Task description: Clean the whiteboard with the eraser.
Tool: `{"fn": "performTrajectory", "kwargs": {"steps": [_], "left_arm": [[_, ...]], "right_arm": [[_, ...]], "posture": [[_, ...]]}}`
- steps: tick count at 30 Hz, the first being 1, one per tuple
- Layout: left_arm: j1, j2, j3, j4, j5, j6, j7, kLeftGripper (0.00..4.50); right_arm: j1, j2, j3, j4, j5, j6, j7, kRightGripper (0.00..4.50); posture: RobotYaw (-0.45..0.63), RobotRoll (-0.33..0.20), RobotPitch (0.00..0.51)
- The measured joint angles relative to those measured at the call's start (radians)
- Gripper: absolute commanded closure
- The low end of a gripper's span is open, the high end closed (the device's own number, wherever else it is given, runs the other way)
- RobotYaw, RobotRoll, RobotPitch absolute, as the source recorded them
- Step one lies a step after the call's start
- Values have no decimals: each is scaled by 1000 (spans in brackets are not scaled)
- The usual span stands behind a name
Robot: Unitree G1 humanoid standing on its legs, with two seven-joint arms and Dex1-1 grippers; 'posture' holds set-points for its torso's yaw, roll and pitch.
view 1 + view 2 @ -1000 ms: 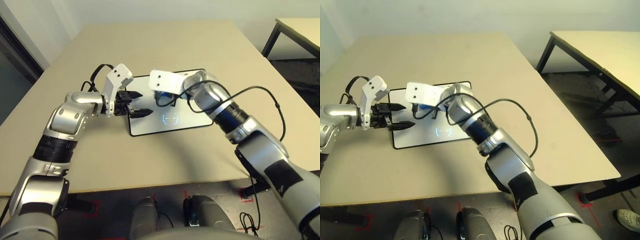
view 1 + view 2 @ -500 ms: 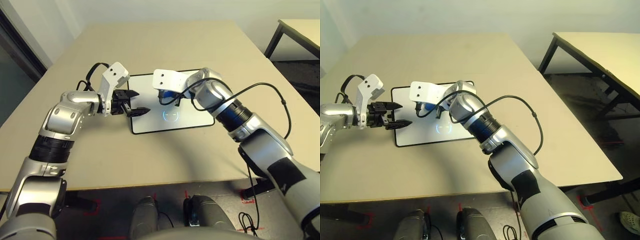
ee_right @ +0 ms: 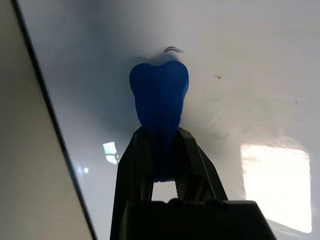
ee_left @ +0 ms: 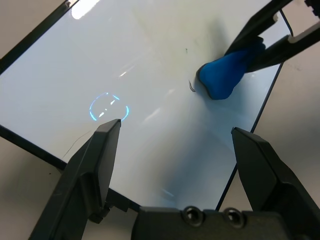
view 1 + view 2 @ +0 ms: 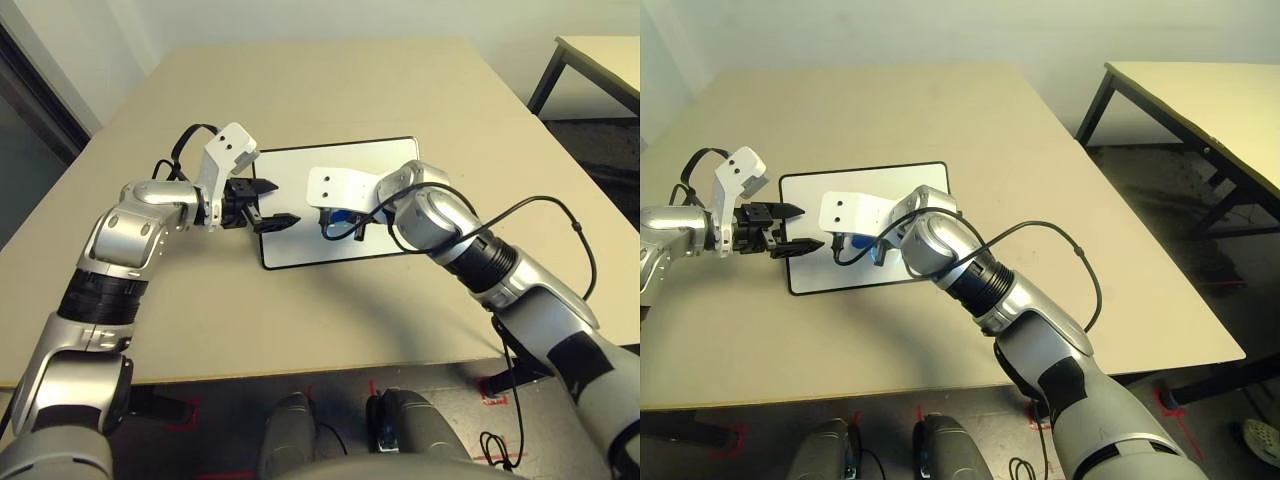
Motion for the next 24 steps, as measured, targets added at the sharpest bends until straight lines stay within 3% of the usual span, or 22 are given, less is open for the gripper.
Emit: {"fn": "performTrajectory", "kwargs": {"steps": [5, 17, 24], "left_arm": [[0, 0, 0, 0, 0, 0, 0, 0], [0, -5, 0, 7, 0, -5, 0, 0], [-1, -6, 0, 8, 0, -6, 0, 0]], "right_arm": [[-38, 4, -38, 71, 2, -42, -44, 3954], [33, 3, -3, -33, 0, -2, -29, 3954], [20, 30, 0, 10, 2, -23, -32, 3954]], "posture": [[-22, 0, 75], [-25, 0, 86], [-17, 0, 89]]}}
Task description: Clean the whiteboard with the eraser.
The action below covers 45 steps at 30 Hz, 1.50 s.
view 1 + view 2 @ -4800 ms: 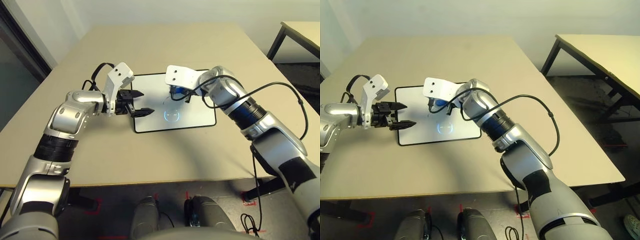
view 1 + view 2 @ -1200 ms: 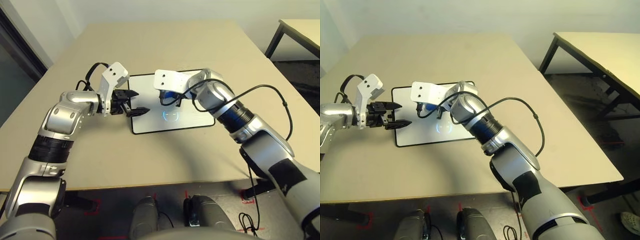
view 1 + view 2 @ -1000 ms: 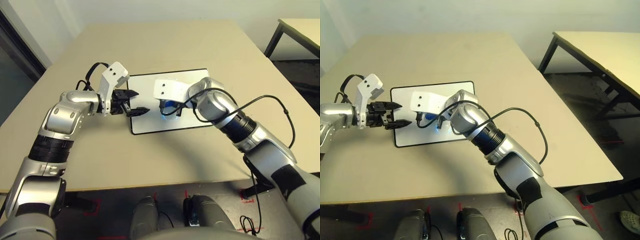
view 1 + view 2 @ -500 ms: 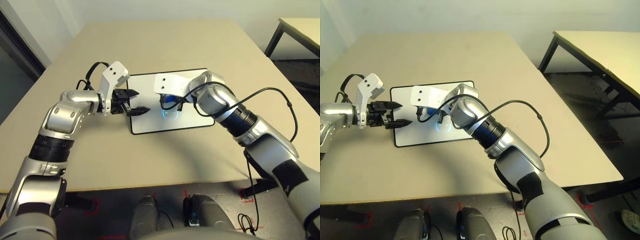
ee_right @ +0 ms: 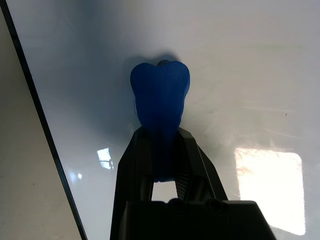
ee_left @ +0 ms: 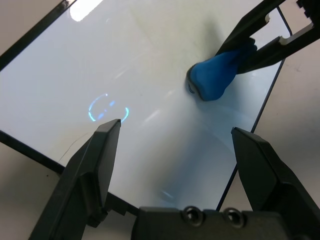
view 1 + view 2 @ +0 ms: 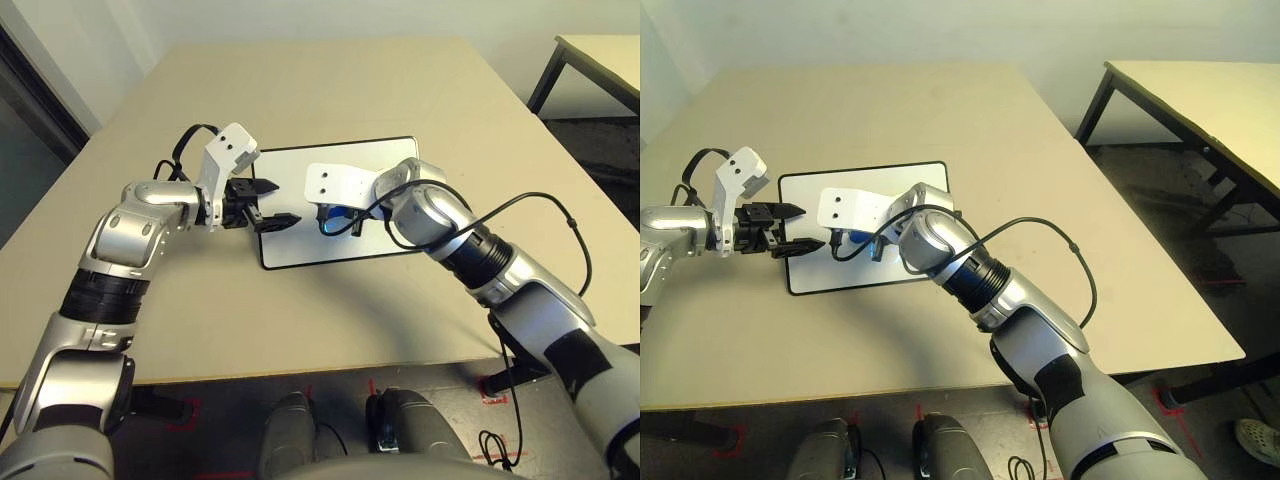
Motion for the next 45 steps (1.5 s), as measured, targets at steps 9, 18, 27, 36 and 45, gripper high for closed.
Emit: {"fn": "performTrajectory", "kwargs": {"steps": [9, 18, 27, 36, 45], "left_arm": [[0, 1, 0, -1, 0, 1, 1, 0], [0, 2, 1, -2, -1, 3, 2, 0], [-1, 2, 0, -1, 0, 3, 1, 0], [-18, 1, 0, 6, 0, 0, 0, 0], [-68, -88, 26, 73, 3, -114, 59, 0]], "right_arm": [[-68, 40, -56, 157, 18, -100, -63, 3954], [38, 2, -34, 36, 0, -121, -54, 3954], [27, 4, -40, 101, 1, -172, -48, 3954], [-51, 5, -126, 268, 25, -228, -95, 3954], [-218, 36, -378, 289, 126, -130, -235, 3954]], "posture": [[-12, 0, 87], [-16, 0, 88], [-22, 0, 79], [-33, 0, 68], [-30, 0, 61]]}}
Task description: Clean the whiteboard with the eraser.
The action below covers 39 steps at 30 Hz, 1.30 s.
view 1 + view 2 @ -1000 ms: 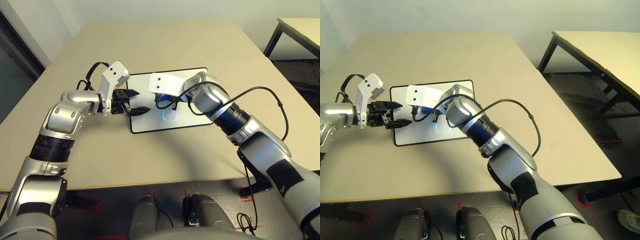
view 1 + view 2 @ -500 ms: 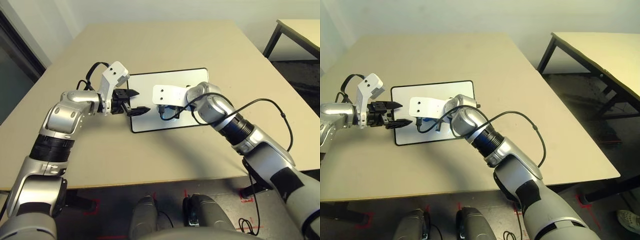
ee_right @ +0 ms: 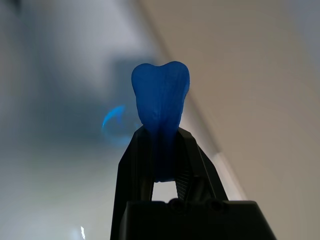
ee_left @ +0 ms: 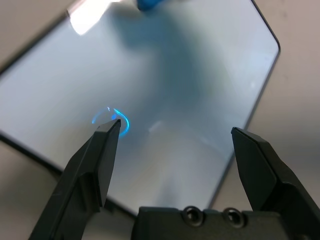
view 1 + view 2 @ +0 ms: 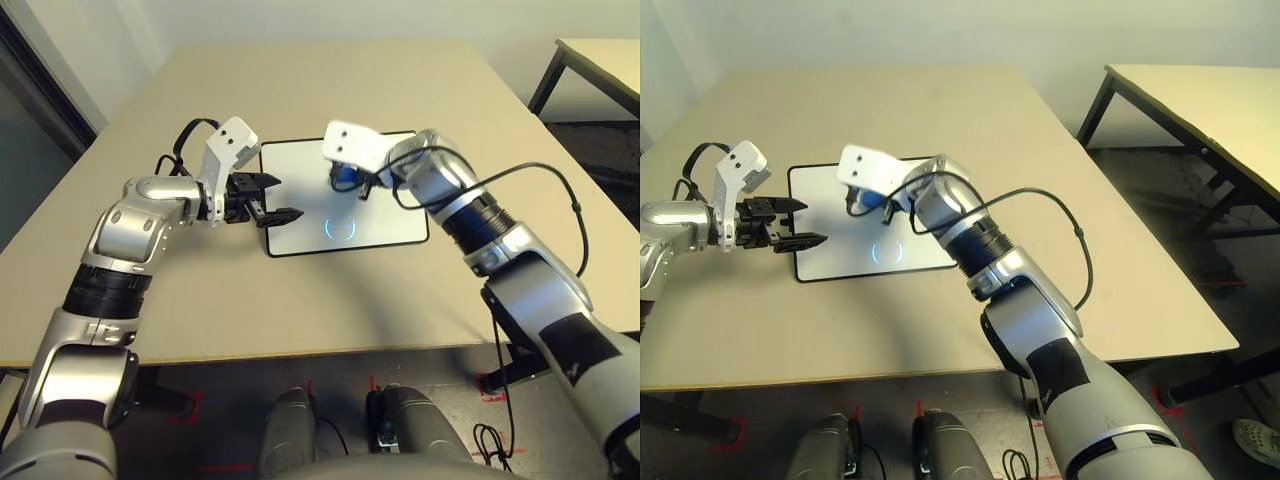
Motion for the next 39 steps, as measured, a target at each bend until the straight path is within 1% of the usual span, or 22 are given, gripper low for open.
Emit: {"fn": "performTrajectory", "kwargs": {"steps": [3, 7, 11, 16, 21, 24, 27, 30, 33, 39], "left_arm": [[-53, -73, 72, 56, -2, -118, 94, 0], [-104, -135, 168, 111, -4, -276, 210, 0], [-110, -169, 237, 160, -3, -392, 320, 0], [-101, -169, 326, 192, -2, -483, 438, 0], [-22, -168, 352, 192, -3, -504, 487, 0], [-3, -163, 372, 192, -3, -505, 517, 0], [27, -157, 399, 197, -1, -528, 558, 0], [60, -157, 434, 240, 3, -571, 613, 0], [77, -153, 473, 294, 4, -612, 660, 0], [108, -139, 520, 415, 14, -675, 703, 0]], "right_arm": [[-61, -4, -129, -1, 54, 2, -96, 3954], [-58, -30, -225, -16, 98, 21, -190, 3954], [4, -80, -292, -42, 120, 49, -264, 3954], [118, -167, -360, -61, 139, 93, -332, 3954], [220, -225, -402, -98, 150, 129, -386, 3954], [269, -239, -413, -114, 156, 157, -403, 3954], [332, -229, -414, -160, 177, 208, -409, 3954], [375, -203, -413, -182, 191, 249, -421, 3954], [394, -184, -407, -187, 208, 269, -429, 3954], [421, -181, -399, -168, 217, 273, -450, 3954]], "posture": [[-29, 0, 58], [-33, 0, 58], [-38, 0, 58], [-39, 0, 66], [-37, 0, 71], [-36, 0, 78], [-33, 0, 83], [-29, 0, 86], [-22, 0, 88], [-17, 0, 89]]}}
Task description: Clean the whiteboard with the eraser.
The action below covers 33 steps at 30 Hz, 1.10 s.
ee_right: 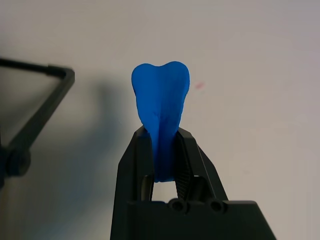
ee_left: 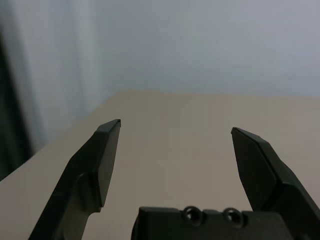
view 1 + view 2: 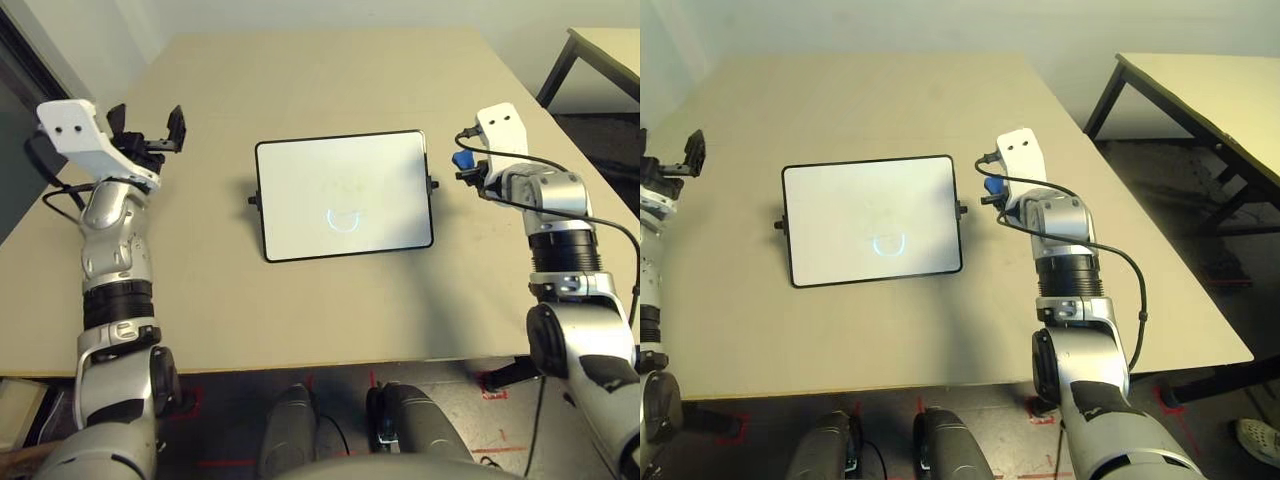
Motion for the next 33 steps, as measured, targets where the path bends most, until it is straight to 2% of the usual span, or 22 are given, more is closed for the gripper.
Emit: {"fn": "performTrajectory", "kwargs": {"steps": [2, 14, 19, 24, 29, 33], "left_arm": [[16, -4, 5, 27, -1, -5, 5, 0], [-7, -21, -3, 39, -2, -11, -1, 0], [-3, -27, -10, 47, -1, -11, -10, 0], [64, -75, -18, 54, 5, -39, 11, 0], [82, -123, -12, 68, -1, -41, 71, 0], [56, -129, -18, 98, 3, -46, 78, 0]], "right_arm": [[10, 5, 0, 27, 7, -5, -8, 3954], [5, 6, -20, 137, 30, -159, -50, 77], [11, 7, -90, 121, 66, -298, -98, 31], [111, -26, -186, 149, 86, -725, -156, 31], [161, -64, -220, 381, 89, -1059, -168, 31], [163, -88, -252, 556, 118, -1204, -168, 31]], "posture": [[-17, 0, 89], [-19, 0, 96], [-16, 0, 108], [-23, 0, 122], [-18, 0, 120], [-20, 0, 99]]}}
